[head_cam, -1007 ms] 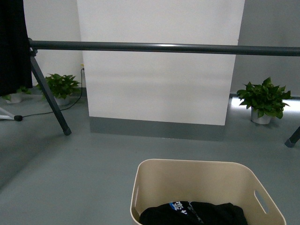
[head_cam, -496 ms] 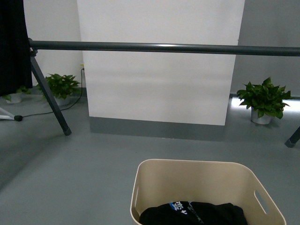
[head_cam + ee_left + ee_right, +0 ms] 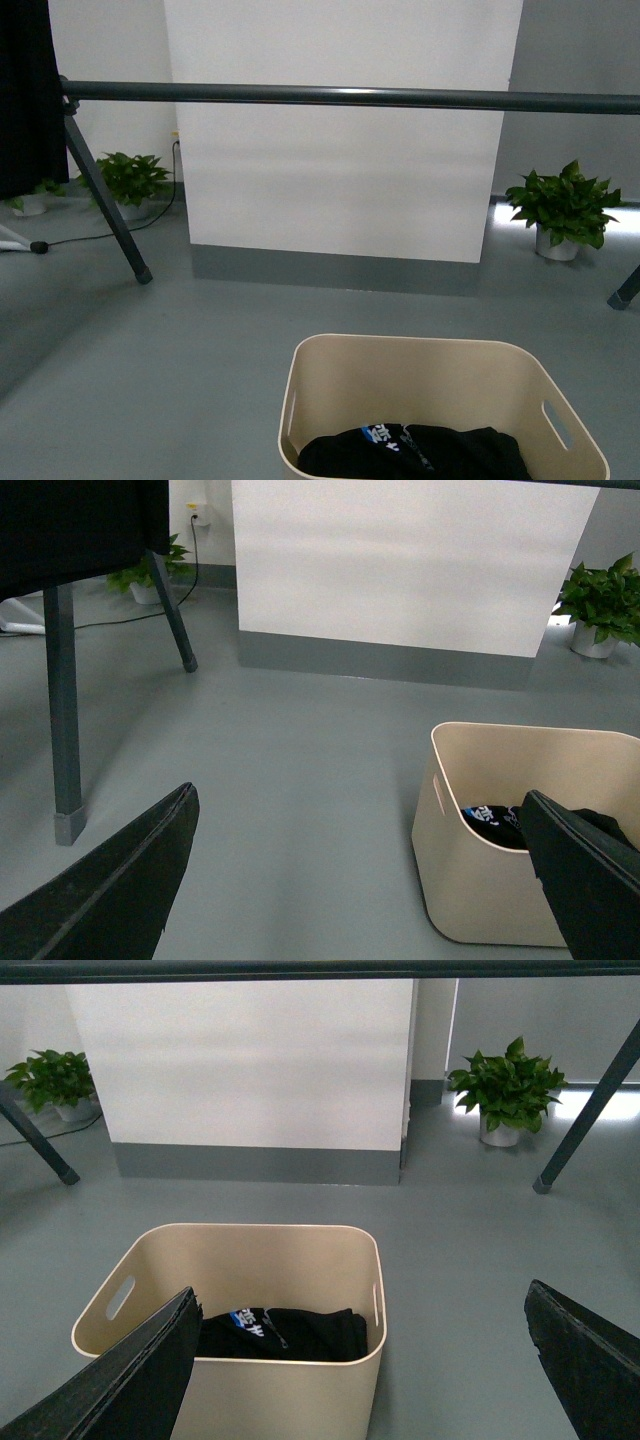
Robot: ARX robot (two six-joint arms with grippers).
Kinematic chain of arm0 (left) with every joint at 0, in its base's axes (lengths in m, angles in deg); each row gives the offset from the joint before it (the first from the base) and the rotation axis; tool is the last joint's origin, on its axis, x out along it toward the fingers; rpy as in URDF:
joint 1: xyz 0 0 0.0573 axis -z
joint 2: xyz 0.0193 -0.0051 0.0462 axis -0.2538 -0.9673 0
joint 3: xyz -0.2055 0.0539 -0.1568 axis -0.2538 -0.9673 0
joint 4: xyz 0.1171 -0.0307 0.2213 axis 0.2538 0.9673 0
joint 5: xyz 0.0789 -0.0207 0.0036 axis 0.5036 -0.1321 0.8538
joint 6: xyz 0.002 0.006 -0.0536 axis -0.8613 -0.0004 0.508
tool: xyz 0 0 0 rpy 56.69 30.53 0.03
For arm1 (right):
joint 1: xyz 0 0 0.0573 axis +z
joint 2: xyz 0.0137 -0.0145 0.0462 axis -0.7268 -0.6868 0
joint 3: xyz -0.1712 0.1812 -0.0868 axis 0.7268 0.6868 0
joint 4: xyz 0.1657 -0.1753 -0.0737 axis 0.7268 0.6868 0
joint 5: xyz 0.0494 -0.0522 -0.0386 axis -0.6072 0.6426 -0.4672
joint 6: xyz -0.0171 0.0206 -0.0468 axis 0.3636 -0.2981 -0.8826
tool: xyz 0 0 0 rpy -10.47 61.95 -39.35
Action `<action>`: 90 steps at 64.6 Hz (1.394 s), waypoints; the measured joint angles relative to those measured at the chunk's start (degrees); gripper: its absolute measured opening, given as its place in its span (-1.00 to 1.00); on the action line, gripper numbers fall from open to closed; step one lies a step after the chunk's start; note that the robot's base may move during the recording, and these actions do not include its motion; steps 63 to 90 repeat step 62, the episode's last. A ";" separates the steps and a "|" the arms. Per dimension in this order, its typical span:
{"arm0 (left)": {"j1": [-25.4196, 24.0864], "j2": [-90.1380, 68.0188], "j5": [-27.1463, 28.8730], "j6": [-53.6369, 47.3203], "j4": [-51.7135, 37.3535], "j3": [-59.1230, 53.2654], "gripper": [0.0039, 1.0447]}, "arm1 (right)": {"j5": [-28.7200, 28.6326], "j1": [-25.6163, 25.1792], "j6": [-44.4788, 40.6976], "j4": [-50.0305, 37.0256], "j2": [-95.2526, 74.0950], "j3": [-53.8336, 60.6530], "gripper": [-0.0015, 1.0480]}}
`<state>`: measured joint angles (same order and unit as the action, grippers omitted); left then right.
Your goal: Move hamper under clothes hanger
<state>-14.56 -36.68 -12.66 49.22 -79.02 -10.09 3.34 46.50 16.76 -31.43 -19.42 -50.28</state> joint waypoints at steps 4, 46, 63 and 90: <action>0.00 0.00 0.00 0.00 0.00 0.00 0.88 | 0.00 0.00 0.00 0.00 0.00 0.00 0.85; 0.00 0.00 0.00 0.00 0.00 0.00 0.88 | 0.00 0.00 0.02 0.00 0.00 0.00 0.85; 0.00 0.00 0.00 0.00 0.00 0.00 0.88 | 0.00 0.00 0.00 0.00 0.00 0.00 0.85; 0.00 0.00 0.00 0.00 0.00 0.00 0.88 | 0.00 0.00 0.00 0.00 0.00 0.00 0.85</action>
